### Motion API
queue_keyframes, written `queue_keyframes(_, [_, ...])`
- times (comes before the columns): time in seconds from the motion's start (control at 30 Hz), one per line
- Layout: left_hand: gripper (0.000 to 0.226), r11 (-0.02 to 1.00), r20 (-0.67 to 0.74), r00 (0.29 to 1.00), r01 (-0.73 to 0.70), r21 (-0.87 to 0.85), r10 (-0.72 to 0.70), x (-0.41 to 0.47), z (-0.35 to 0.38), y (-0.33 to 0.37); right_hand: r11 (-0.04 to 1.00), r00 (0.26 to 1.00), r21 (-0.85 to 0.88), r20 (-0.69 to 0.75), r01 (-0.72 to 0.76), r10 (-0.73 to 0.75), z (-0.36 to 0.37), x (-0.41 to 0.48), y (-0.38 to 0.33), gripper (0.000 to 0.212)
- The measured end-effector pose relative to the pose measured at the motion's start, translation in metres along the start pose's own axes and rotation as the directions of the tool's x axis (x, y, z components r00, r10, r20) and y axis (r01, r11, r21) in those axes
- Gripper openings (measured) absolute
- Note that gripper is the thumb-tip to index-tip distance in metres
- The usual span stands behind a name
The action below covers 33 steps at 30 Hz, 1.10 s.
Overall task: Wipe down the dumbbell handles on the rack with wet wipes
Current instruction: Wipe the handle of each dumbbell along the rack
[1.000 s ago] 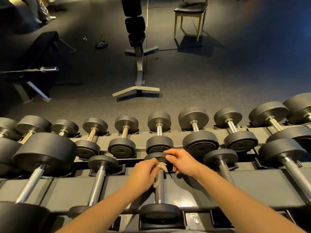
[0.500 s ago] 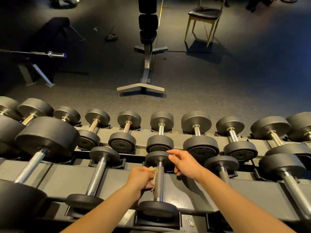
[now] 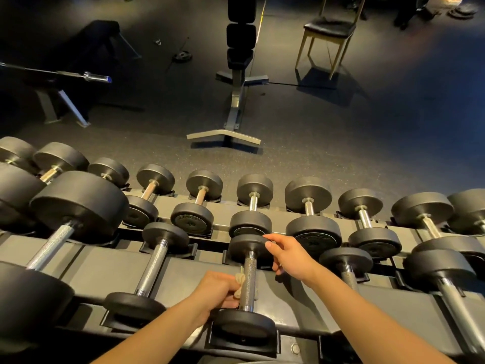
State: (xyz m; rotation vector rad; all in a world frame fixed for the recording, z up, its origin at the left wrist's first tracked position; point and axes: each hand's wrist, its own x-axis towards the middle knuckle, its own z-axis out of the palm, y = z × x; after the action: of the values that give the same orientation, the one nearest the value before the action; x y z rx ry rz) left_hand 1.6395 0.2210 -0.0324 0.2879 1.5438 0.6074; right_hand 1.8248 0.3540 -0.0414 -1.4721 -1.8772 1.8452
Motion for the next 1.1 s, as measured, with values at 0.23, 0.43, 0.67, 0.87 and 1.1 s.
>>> queue_keyframes(0.23, [0.030,0.765,0.164,0.985,-0.150,0.626,0.059,-0.008,-0.017,0.012,1.000,1.000,-0.024,-0.008,0.003,-0.004,0.001,-0.002,-0.002,0.036])
queue_keyframes(0.43, [0.007,0.812,-0.112,0.912,-0.289,0.507,0.394,-0.007,0.006,0.021,1.000,0.999,-0.010,-0.033,0.003,-0.003,0.004,-0.005,-0.002,0.034])
queue_keyframes(0.67, [0.016,0.722,-0.049,0.900,-0.315,0.616,0.434,-0.012,0.025,0.022,0.999,0.998,-0.033,-0.056,0.042,-0.043,0.005,-0.006,0.000,0.033])
queue_keyframes(0.87, [0.021,0.696,-0.019,0.967,-0.168,0.698,0.253,-0.036,0.029,0.028,0.975,0.986,-0.199,-0.112,0.099,-0.123,0.007,-0.019,-0.014,0.035])
queue_keyframes(1.1, [0.015,0.823,-0.328,0.828,-0.252,0.510,0.456,-0.078,0.030,0.043,0.989,0.957,0.043,0.249,0.144,-0.150,0.022,-0.034,-0.054,0.016])
